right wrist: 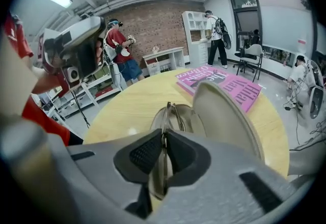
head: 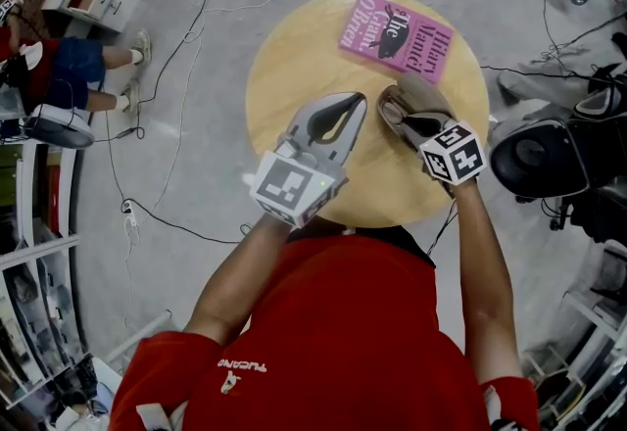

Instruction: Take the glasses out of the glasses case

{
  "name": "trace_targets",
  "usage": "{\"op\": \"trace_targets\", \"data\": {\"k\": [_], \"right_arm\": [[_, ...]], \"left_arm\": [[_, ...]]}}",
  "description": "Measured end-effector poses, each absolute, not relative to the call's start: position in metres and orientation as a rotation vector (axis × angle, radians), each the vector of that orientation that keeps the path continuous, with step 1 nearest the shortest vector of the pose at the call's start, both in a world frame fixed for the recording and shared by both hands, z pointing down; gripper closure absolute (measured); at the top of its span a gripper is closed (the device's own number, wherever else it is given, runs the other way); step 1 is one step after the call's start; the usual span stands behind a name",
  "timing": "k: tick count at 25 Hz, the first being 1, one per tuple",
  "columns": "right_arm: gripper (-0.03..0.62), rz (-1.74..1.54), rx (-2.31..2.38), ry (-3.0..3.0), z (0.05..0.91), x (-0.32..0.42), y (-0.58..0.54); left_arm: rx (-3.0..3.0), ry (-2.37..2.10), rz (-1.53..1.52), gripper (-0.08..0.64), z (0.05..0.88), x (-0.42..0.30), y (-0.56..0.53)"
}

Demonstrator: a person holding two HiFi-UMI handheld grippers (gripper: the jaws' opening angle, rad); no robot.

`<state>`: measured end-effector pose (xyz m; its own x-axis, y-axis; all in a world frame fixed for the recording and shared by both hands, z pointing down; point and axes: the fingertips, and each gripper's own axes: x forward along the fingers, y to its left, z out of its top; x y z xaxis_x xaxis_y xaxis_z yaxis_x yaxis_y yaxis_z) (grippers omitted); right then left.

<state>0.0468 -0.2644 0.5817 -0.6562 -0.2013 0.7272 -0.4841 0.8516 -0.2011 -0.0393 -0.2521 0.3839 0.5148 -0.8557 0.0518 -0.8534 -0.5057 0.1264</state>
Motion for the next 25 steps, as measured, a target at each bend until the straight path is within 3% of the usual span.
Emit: {"op": "trace_targets", "data": {"k": [13, 25], "right_arm": [[0.561, 0.359, 0.77, -2.375, 0.538, 0.061, -0.286], [0.562, 0.355, 0.955, -2.564, 0.447, 0.061, -0.267]], "left_arm": [[2.628, -1.422, -0.019, 0.549, 0.389, -0.032, -0.243], [2.67, -1.382, -0.04, 0.549, 0.374, -0.027, -0.237]]}}
